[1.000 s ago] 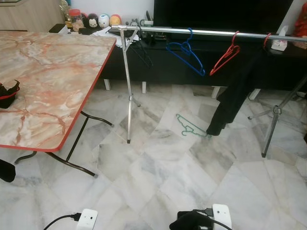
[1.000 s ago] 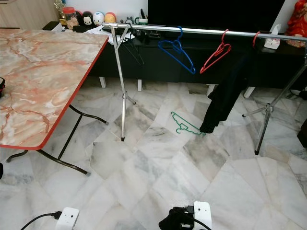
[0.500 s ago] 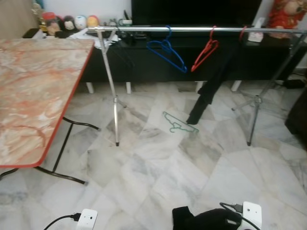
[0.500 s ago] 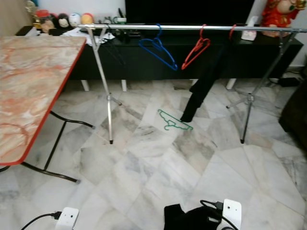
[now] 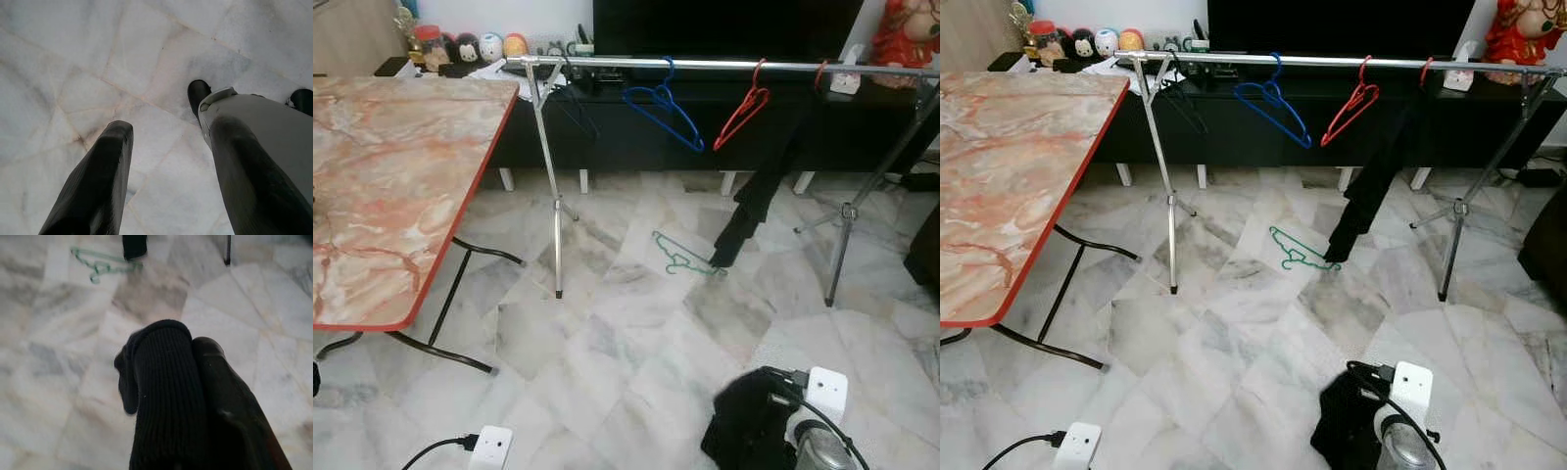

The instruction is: Hang hanger

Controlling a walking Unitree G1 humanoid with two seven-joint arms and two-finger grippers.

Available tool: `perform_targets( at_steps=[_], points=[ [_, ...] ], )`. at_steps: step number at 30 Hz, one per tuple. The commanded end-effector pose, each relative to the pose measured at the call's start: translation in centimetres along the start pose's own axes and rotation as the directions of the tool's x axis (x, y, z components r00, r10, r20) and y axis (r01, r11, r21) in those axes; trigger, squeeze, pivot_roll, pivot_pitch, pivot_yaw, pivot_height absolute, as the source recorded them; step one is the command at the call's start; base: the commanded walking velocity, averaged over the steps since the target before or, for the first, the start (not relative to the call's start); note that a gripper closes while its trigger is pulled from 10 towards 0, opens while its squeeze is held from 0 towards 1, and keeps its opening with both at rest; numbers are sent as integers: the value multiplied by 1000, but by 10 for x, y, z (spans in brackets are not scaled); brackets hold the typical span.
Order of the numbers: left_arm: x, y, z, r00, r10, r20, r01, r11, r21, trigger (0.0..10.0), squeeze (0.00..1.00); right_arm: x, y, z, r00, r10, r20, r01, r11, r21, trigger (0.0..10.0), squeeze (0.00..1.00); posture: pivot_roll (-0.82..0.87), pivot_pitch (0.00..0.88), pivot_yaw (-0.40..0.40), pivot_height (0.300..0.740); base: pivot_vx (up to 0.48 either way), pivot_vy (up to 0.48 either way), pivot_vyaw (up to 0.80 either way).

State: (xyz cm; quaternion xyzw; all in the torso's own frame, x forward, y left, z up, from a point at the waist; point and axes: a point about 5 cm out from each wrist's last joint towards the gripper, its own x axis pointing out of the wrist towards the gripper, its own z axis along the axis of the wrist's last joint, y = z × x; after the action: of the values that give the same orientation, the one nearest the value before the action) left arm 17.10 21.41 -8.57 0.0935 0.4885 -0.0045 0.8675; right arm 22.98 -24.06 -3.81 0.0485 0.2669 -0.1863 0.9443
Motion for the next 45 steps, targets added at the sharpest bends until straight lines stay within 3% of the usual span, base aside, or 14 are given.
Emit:
perform_targets(
  at_steps=[1, 14, 28, 45],
  points=[
    [-1, -1, -5, 1000, 16, -9, -16, 1000, -11, 10000, 0, 4, 6, 17, 996, 20, 92, -21, 1000, 9, 10000, 0, -78, 26, -35, 740, 0, 0, 0],
    [-1, 0, -6, 1000, 23, -15, -23, 1000, 10, 10000, 0, 1, 19, 17, 992, 40, 122, -44, 999, 28, 10000, 0, -70, 6, -32, 740, 174, 0, 0],
    [-1, 0, -8, 999, 26, -24, -26, 999, 25, 10000, 0, 2, 24, 14, 996, 48, 77, -50, 998, 34, 10000, 0, -72, 0, -33, 740, 346, 0, -640],
    [-1, 0, -10, 999, 27, -30, -26, 999, 27, 10000, 0, -2, 30, 0, 996, 85, 20, -85, 996, -25, 10000, 0, -75, 0, -37, 740, 359, 0, 0]
  ],
)
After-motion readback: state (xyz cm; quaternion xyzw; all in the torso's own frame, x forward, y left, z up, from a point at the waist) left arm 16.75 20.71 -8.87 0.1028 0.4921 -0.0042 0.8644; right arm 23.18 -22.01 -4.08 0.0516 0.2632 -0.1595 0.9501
